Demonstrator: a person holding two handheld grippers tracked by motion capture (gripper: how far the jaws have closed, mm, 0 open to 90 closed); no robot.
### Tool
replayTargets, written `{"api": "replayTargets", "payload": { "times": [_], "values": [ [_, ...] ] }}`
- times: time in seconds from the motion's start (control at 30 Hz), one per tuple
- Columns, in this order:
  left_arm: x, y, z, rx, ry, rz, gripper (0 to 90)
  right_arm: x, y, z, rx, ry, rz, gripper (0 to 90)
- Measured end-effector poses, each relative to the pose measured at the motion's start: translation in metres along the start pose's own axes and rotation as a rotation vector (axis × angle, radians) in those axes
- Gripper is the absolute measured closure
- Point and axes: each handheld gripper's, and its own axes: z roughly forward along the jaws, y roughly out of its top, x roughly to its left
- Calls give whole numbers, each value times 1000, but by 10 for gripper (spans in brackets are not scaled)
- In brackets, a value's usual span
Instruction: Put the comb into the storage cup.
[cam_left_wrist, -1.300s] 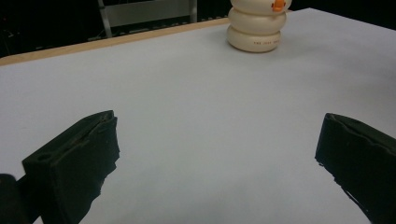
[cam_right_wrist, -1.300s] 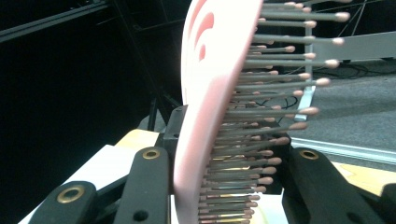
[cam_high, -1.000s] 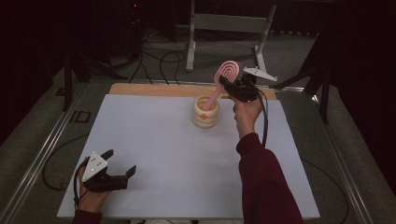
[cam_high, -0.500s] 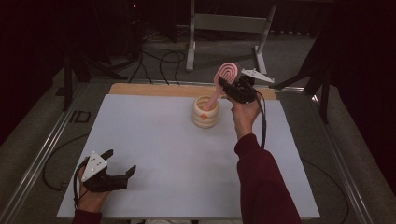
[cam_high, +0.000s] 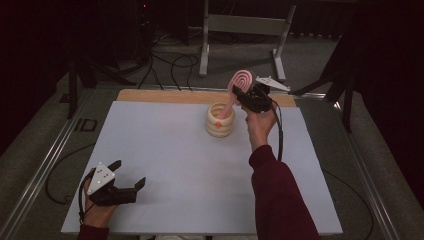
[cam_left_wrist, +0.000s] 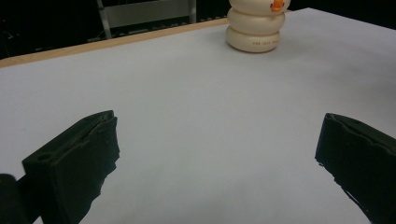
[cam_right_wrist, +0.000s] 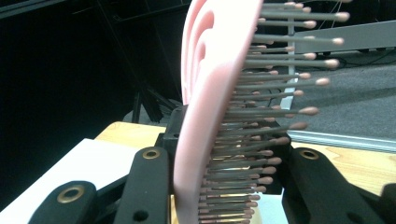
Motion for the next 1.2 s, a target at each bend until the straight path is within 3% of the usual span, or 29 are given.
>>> {"api": "replayTargets", "payload": {
  "times": [1.2],
  "values": [
    [0, 0, 0, -1, -4, 0, 0, 6, -22, 15, 26, -3, 24, 640]
  ]
}}
